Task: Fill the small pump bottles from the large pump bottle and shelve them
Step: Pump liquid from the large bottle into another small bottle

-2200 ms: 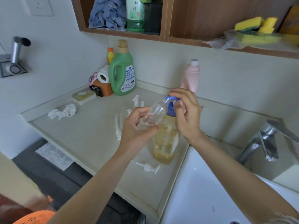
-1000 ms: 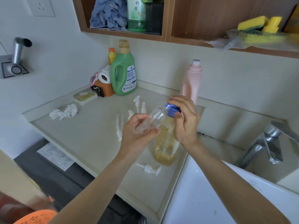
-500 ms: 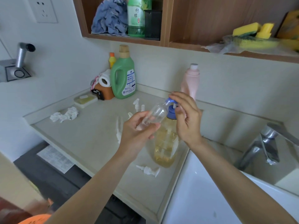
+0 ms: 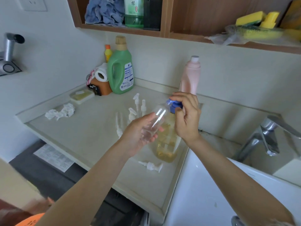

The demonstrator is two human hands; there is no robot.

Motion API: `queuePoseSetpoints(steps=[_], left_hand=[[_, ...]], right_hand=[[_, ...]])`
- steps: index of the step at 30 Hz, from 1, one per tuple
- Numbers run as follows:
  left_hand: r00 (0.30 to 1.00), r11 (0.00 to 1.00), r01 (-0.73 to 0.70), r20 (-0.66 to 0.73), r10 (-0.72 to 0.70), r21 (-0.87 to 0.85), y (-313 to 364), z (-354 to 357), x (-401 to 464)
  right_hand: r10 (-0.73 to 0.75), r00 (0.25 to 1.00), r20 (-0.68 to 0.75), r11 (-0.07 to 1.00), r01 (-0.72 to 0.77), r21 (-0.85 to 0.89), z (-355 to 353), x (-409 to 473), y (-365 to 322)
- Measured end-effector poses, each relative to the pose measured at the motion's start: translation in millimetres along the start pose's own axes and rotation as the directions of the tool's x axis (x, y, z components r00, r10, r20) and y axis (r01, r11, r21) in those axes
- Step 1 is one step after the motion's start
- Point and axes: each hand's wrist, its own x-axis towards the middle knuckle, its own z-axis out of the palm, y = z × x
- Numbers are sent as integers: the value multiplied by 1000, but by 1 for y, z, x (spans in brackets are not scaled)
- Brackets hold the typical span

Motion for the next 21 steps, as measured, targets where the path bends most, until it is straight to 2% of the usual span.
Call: queuePoseSetpoints(steps=[6, 9, 11, 13, 15, 17, 19, 21], left_hand=[[969, 996, 81, 238, -68, -46, 7, -8, -8], [963, 1000, -5, 270, 6, -5, 8, -23, -14], [963, 995, -86, 261, 71, 47, 12, -34, -19], [967, 989, -141, 221, 127, 48, 16, -38, -23], [963, 975, -209, 190, 190, 82, 24, -39, -28], [944, 940, -304, 185, 274, 158, 29, -39, -34], [912, 895, -392, 216, 348, 215, 34, -38, -41], [899, 887, -409, 264, 350, 215, 35, -38, -49]], right_hand=[[10, 996, 88, 984, 6, -178, -11, 8, -14], [95, 995, 3, 973, -92, -212, -16, 6, -37], [190, 981, -27, 972, -192, -138, -15, 5, -58], [363, 930, 58, 932, -361, -37, -13, 8, -80], [481, 850, 216, 874, -482, -50, -8, 13, -97], [510, 801, 314, 853, -517, -68, -4, 15, -111], [506, 788, 352, 852, -520, -60, 0, 18, -124], [514, 781, 356, 839, -545, -15, 2, 20, -136]])
